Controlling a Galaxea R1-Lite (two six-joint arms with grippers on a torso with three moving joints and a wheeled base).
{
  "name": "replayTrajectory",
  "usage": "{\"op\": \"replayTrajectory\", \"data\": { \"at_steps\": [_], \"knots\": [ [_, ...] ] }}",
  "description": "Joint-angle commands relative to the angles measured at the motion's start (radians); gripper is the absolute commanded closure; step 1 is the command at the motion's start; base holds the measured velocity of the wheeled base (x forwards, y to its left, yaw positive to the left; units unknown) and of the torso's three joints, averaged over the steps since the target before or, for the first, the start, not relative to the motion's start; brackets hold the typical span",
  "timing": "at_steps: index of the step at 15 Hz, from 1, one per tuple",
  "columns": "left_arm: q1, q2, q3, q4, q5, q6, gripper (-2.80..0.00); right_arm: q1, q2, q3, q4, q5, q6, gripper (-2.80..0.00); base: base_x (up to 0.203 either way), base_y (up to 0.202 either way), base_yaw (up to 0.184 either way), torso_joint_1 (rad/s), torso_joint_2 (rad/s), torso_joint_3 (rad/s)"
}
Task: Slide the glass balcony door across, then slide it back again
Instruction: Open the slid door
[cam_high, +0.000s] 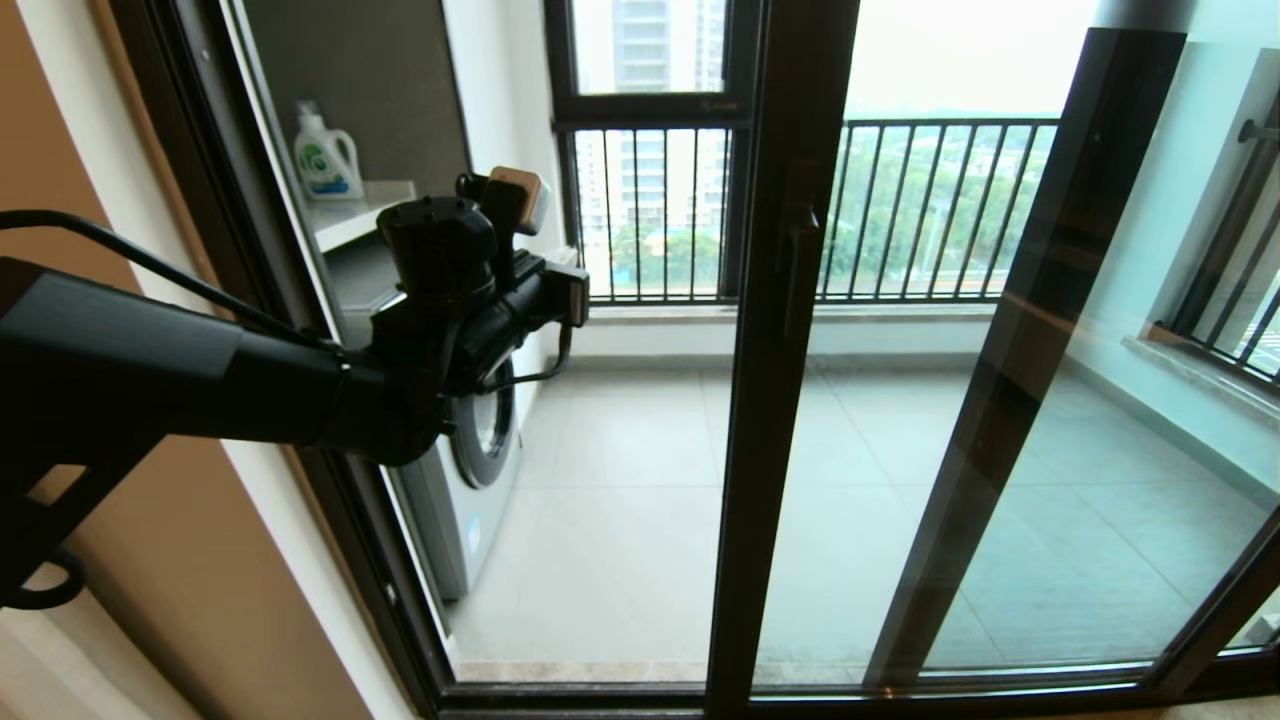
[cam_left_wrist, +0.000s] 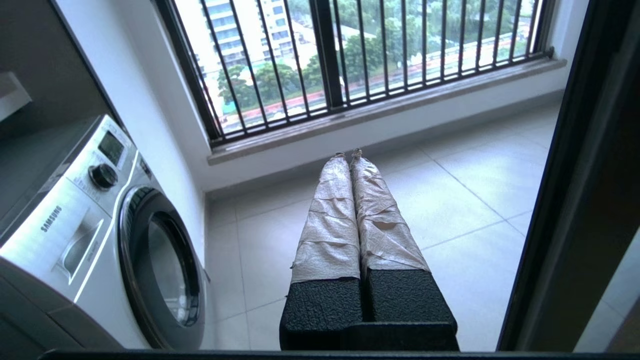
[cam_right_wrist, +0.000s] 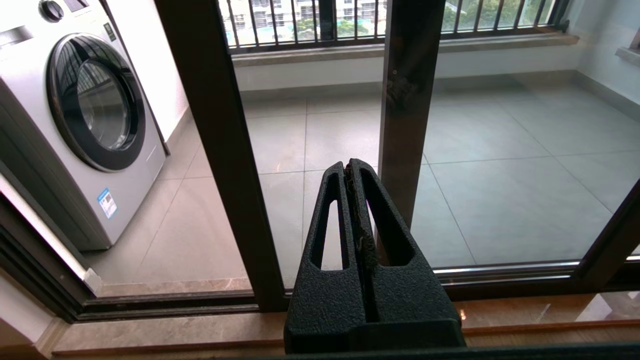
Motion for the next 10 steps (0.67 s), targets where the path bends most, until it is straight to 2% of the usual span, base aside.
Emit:
{"op": "replayTrajectory", "data": {
  "at_steps": [1,5,10],
  "knots": [
    [0.024,-0.161,0.163,-0.006,0.000,-0.020,0.00,0.000,-0.001,0.012,0.000,0.000,0.000,0.00,0.000,0.000,0.000,0.000,0.00,0.000],
    [0.066,-0.490,0.438,-0.003,-0.008,-0.070,0.00,0.000,0.001,0.012,0.000,0.000,0.000,0.00,0.000,0.000,0.000,0.000,0.00,0.000],
    [0.108,-0.884,0.712,0.028,0.000,-0.083,0.00,0.000,-0.001,0.012,0.000,0.000,0.001,0.00,0.000,0.000,0.000,0.000,0.00,0.000]
  ]
}}
